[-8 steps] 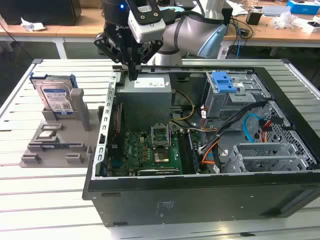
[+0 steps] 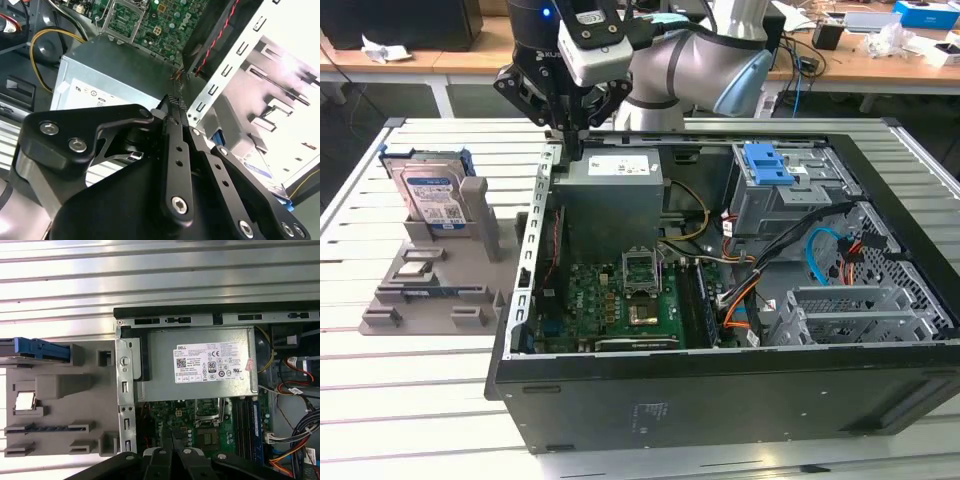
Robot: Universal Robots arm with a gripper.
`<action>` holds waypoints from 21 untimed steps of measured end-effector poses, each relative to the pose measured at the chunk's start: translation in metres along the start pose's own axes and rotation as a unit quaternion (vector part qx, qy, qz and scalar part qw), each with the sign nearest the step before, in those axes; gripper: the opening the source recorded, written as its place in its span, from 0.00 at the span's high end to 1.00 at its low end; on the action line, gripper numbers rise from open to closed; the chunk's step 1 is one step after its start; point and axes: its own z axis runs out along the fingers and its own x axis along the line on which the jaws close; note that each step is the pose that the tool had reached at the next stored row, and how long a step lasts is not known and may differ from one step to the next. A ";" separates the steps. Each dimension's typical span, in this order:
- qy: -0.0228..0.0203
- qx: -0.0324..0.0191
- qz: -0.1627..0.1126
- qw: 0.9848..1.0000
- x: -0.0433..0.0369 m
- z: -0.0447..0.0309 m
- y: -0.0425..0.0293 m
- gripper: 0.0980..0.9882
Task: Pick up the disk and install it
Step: 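Reach for the disk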
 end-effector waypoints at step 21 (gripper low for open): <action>0.000 0.000 0.000 1.000 0.0582 -0.0015 -0.0043 0.99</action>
